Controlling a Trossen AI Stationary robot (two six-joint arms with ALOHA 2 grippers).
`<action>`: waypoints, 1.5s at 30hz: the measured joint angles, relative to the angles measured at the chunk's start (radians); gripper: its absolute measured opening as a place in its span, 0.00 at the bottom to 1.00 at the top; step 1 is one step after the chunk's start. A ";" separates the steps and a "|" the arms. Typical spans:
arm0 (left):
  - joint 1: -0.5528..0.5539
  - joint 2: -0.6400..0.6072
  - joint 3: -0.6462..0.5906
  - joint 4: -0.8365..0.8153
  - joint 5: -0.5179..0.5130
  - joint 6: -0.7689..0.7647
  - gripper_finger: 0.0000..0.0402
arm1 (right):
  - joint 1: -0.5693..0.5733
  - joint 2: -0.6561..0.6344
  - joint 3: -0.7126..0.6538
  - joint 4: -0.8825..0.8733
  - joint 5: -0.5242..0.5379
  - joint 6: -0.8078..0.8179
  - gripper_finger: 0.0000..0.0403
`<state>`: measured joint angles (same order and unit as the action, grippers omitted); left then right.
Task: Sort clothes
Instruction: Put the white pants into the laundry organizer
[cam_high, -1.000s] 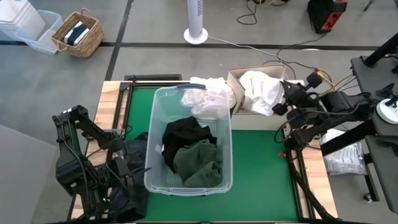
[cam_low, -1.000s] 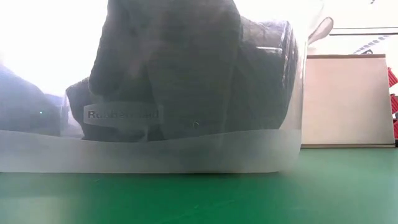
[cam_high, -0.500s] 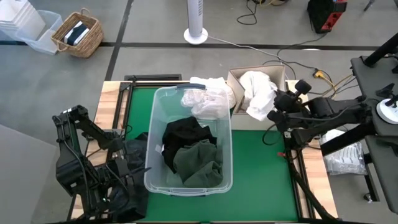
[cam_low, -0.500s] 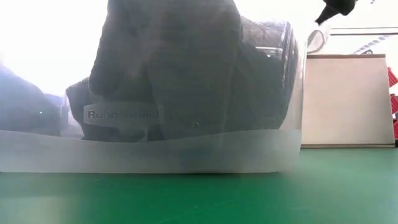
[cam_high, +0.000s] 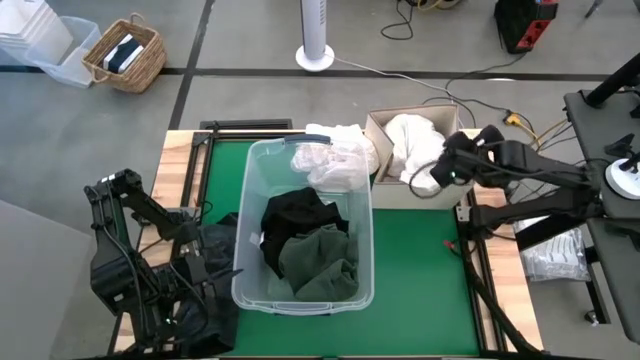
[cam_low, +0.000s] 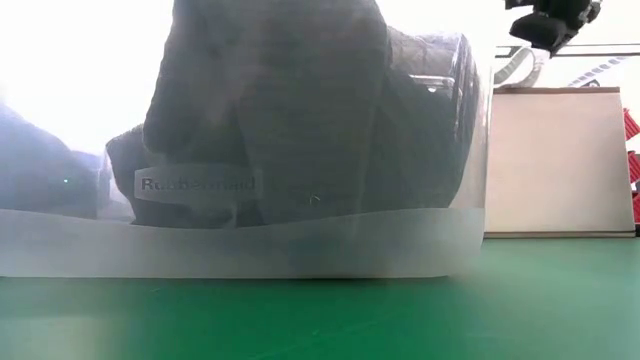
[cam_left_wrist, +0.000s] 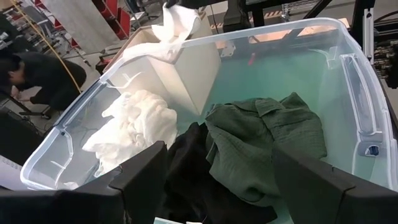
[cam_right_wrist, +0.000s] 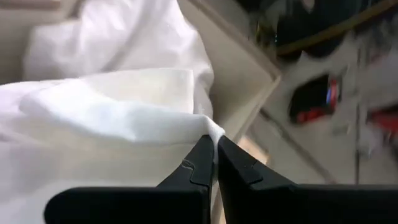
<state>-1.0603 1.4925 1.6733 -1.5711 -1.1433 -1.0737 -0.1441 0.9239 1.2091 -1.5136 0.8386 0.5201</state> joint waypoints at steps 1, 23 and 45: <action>0.000 0.000 0.000 0.000 0.000 0.000 0.66 | -0.032 0.002 0.000 0.000 -0.027 0.007 0.02; 0.000 0.000 0.000 0.011 0.000 0.000 0.66 | -0.302 0.125 0.009 0.146 -0.264 -0.182 0.11; 0.000 0.000 0.000 0.015 0.000 -0.004 0.66 | -0.301 0.059 0.208 0.159 -0.758 -0.464 0.28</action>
<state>-1.0603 1.4925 1.6733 -1.5558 -1.1431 -1.0779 -0.4454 0.9833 1.4174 -1.3551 0.0805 0.0556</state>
